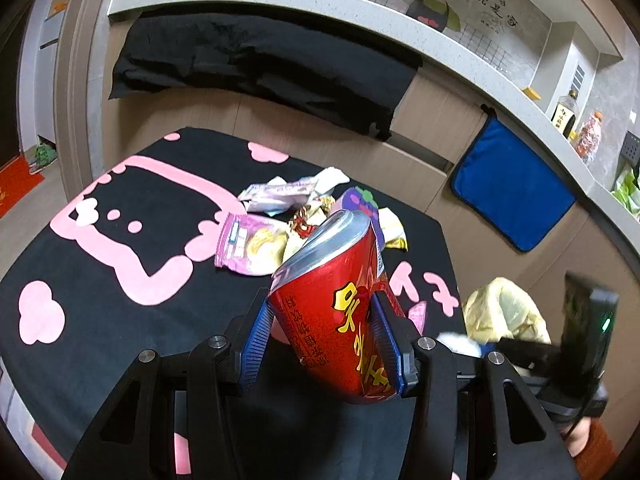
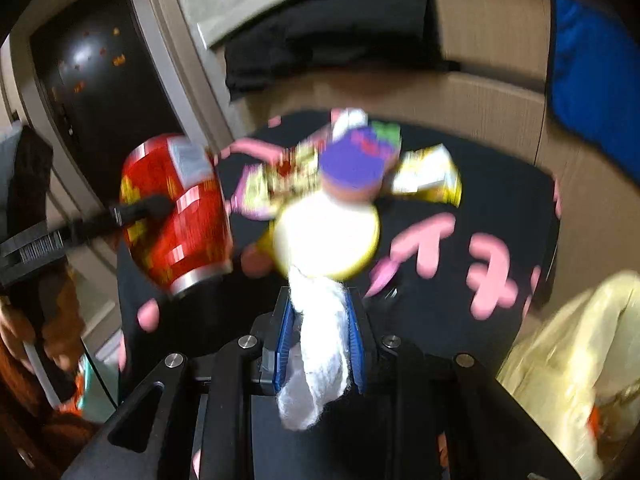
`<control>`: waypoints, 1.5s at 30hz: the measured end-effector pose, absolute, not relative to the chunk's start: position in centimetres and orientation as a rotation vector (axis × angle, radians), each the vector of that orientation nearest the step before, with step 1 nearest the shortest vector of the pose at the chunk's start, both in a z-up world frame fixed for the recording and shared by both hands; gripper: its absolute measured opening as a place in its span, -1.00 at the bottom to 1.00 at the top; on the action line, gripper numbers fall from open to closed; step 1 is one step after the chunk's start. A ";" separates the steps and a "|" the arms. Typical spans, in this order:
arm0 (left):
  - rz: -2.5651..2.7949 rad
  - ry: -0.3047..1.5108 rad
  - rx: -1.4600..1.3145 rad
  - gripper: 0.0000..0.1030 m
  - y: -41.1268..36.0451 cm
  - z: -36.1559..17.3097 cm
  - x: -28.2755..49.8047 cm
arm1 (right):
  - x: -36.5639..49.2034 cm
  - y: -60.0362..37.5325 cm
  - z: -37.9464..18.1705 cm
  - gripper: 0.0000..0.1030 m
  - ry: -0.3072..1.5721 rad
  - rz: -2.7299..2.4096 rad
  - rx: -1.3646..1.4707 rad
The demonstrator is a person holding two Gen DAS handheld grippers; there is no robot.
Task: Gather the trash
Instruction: 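Grasp the white tissue with the right tool while the left tool lifts the can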
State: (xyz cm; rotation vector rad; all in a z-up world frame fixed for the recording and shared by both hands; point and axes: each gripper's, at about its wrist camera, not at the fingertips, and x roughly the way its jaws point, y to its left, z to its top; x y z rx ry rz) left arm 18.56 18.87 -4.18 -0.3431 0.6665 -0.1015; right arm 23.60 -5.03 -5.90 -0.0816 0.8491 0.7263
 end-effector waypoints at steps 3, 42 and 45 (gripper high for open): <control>-0.120 0.691 -0.336 -0.02 18.4 -5.0 18.7 | 22.5 -5.3 -8.5 -0.55 0.913 0.707 -0.095; -0.203 0.798 -0.286 -0.05 13.2 -7.9 21.2 | 16.5 -7.0 -10.8 -0.59 0.955 0.815 -0.090; -0.204 0.796 -0.284 -0.05 13.1 -7.9 21.2 | 15.4 -6.8 -10.9 -0.61 0.960 0.845 -0.111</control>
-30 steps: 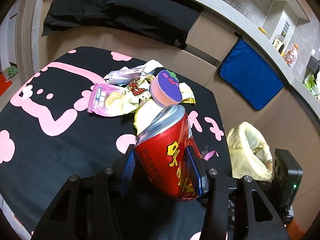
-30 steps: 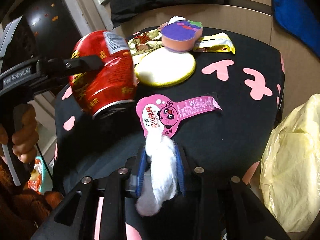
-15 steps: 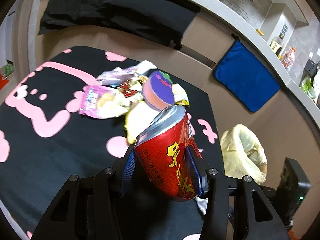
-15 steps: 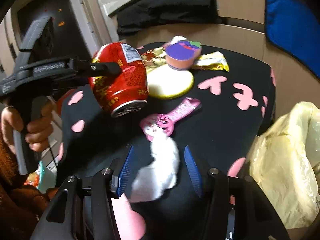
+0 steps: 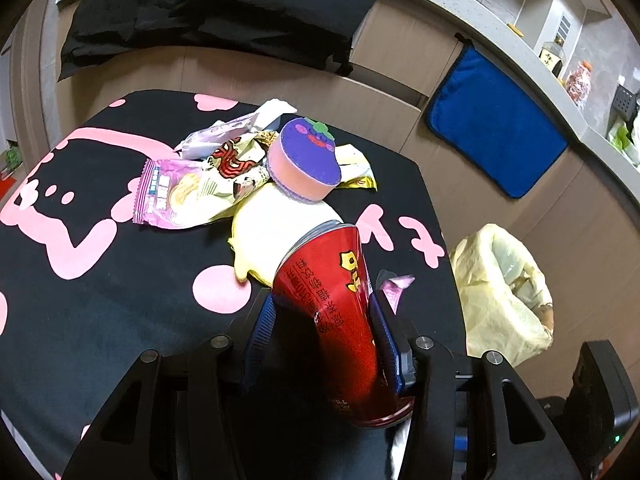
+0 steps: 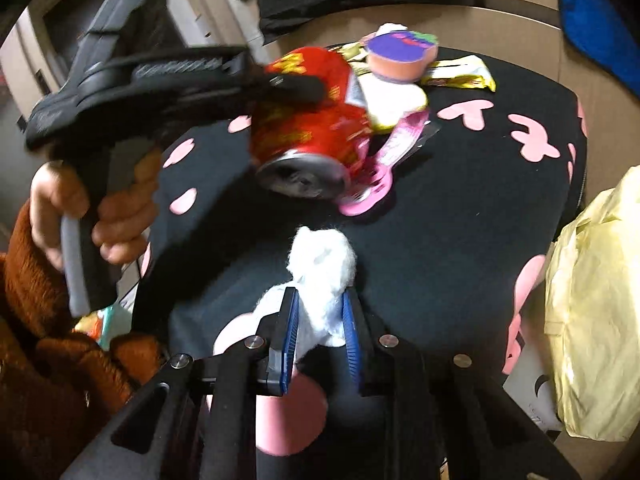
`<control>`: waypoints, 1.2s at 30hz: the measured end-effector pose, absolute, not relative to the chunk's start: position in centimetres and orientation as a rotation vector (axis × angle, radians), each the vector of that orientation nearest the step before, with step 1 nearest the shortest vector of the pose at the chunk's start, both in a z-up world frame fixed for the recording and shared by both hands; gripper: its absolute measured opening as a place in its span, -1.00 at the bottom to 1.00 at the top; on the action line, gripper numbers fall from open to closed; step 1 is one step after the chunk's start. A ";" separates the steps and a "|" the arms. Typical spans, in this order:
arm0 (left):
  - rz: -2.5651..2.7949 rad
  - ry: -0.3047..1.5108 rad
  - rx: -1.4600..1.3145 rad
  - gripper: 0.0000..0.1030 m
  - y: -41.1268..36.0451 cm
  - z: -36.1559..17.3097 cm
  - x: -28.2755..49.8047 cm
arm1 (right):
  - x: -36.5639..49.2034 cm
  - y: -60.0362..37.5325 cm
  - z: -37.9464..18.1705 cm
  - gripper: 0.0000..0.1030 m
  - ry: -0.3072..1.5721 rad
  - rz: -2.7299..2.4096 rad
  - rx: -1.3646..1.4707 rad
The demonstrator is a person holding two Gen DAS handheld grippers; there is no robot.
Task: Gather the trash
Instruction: 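Grasp the white tissue with the right tool while the left tool lifts the can, then carry can and tissue over the yellow bin and open both tools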
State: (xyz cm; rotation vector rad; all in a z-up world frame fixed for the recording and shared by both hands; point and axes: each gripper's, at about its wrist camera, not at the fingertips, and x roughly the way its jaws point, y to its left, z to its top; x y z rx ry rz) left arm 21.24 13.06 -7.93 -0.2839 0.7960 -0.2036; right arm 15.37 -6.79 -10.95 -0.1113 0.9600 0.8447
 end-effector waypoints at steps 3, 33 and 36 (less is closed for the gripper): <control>-0.205 0.802 -0.302 -0.06 13.3 -7.8 21.3 | 14.8 -7.1 -10.9 -0.70 0.952 0.836 -0.121; -0.332 0.335 -0.138 -0.06 1.4 7.4 17.7 | 17.8 -20.4 6.3 -0.76 0.437 0.417 -0.026; -0.391 0.344 -0.110 -0.06 -1.9 7.0 18.8 | 17.8 -23.2 6.6 -0.76 0.413 0.350 -0.019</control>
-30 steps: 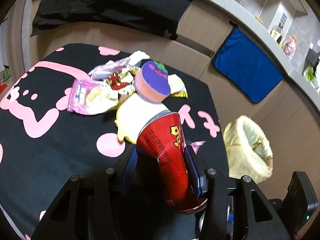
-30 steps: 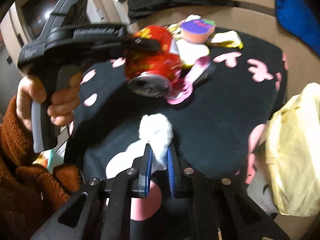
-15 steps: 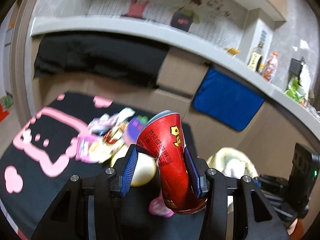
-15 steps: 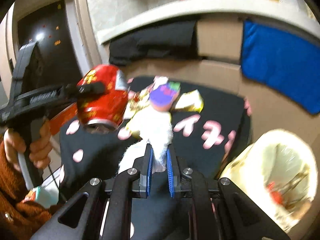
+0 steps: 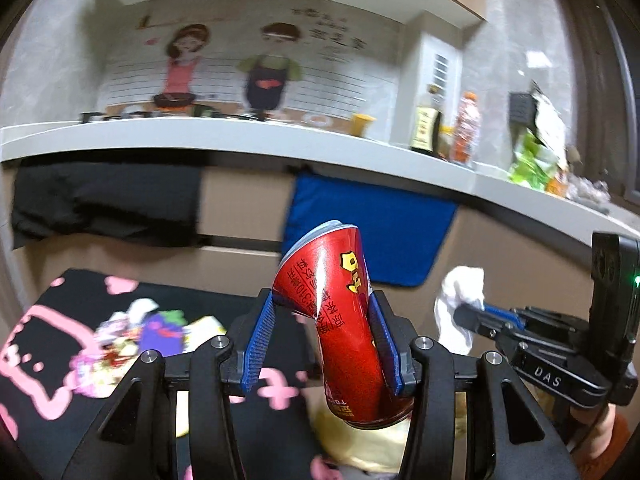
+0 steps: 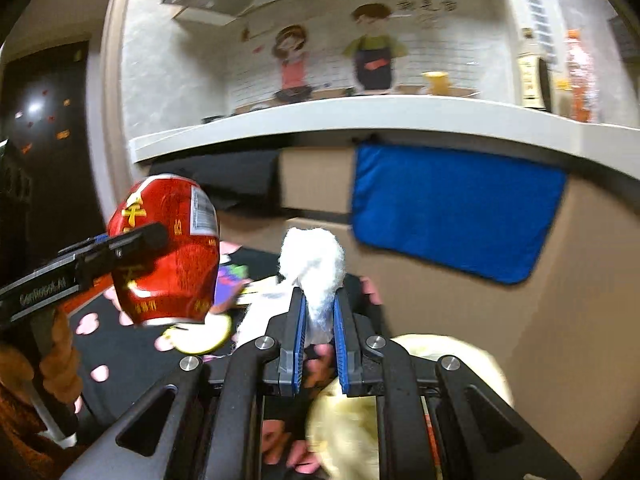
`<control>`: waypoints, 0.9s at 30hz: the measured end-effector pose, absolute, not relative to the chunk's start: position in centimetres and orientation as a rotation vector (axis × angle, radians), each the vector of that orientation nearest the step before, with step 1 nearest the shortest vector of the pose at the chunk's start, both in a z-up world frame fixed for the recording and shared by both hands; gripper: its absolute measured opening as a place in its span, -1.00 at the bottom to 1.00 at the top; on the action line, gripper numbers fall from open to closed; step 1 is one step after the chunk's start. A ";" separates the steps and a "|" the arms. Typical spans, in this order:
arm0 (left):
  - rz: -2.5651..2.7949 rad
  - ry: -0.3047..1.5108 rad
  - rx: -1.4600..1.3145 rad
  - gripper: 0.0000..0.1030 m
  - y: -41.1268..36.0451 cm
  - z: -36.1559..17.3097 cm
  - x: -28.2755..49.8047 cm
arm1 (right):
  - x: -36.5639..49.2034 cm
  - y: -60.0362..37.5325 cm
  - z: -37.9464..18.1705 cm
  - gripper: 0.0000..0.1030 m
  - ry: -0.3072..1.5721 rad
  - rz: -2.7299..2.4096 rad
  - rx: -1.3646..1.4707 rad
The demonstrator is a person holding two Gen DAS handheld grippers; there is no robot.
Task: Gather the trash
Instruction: 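Carry can and tissue over the yellow bin and open both tools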
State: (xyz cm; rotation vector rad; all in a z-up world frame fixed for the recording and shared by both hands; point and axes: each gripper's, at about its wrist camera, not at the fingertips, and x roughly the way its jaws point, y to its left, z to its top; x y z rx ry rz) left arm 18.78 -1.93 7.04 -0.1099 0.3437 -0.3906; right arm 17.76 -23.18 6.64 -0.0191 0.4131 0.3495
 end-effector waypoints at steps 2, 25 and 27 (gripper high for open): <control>-0.429 0.358 -0.104 -0.06 -4.0 6.6 19.4 | 17.7 -24.8 6.6 -0.76 0.411 0.316 -0.012; -0.548 0.663 -0.082 -0.06 -14.8 -4.1 27.3 | 22.9 -34.2 -2.0 -0.76 0.577 0.167 0.099; -0.557 0.687 -0.085 -0.06 -15.3 -4.8 27.9 | 23.2 -34.5 -2.6 -0.76 0.588 0.164 0.107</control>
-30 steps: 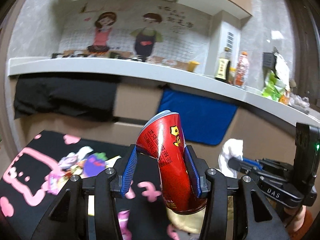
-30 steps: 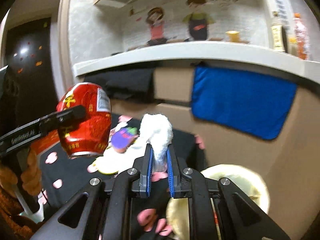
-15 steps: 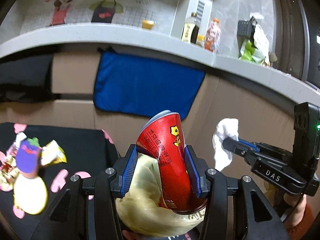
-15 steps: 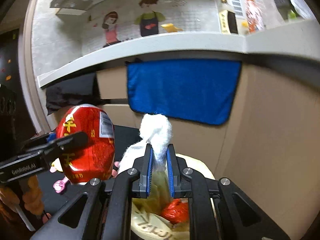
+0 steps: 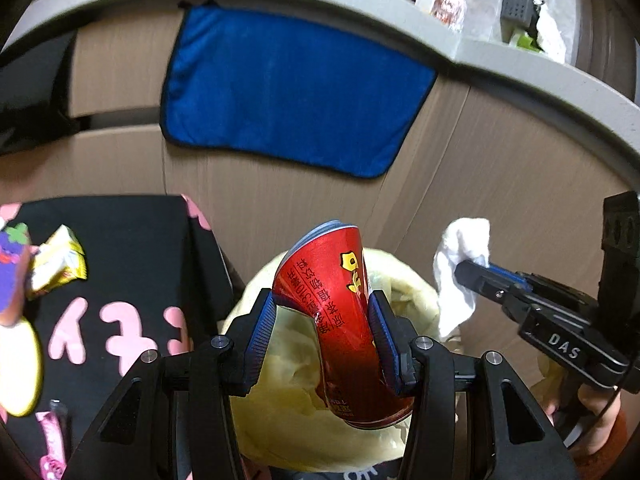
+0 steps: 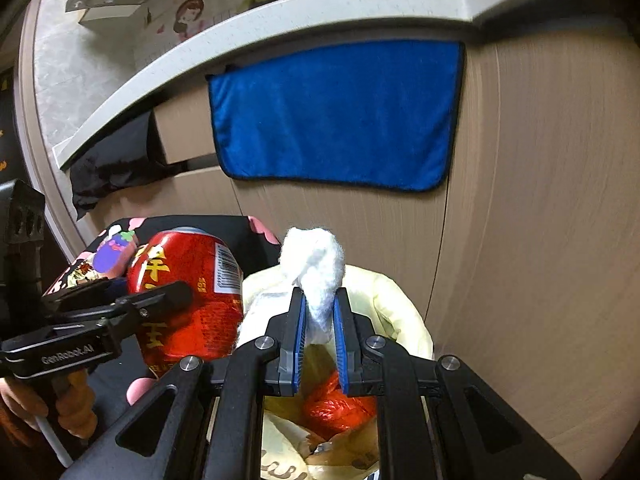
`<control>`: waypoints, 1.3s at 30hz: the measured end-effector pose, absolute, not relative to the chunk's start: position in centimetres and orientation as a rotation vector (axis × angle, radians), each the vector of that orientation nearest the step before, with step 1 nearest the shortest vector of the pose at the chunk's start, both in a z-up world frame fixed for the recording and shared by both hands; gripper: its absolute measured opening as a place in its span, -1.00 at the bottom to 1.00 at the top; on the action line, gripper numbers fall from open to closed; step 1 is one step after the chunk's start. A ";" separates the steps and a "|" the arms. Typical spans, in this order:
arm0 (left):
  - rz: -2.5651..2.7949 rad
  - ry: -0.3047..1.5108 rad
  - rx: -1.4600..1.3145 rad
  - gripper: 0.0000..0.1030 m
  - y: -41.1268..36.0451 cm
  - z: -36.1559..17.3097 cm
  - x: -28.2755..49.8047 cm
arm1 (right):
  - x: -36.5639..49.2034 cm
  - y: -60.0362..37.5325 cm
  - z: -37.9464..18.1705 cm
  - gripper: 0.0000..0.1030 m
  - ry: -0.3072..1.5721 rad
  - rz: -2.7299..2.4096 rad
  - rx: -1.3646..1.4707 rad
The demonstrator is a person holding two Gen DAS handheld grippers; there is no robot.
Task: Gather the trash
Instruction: 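Carry can and tissue over the yellow bin and open both tools, then move both tools back toward the remaining trash on the table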
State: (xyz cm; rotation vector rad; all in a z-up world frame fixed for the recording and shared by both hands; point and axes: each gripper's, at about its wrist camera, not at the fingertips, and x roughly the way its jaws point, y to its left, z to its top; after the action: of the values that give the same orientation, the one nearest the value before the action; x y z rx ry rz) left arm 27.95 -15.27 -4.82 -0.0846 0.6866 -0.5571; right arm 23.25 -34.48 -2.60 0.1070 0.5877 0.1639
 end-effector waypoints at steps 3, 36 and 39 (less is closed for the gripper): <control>-0.594 0.716 -0.072 -0.02 -16.0 -5.8 29.0 | 23.7 -35.1 -3.2 -0.76 0.595 0.155 0.119; -0.430 0.431 -0.084 0.15 0.8 6.5 17.2 | 19.1 -26.3 2.4 0.17 0.485 0.128 0.020; -0.361 0.401 -0.095 0.15 4.4 7.1 16.1 | 18.0 -23.8 3.7 0.18 0.463 0.173 0.003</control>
State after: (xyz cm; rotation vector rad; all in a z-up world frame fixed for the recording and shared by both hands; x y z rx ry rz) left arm 16.09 4.37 7.11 -0.0950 0.4014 -0.3608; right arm 18.03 -23.77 3.74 0.0032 0.4626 0.1728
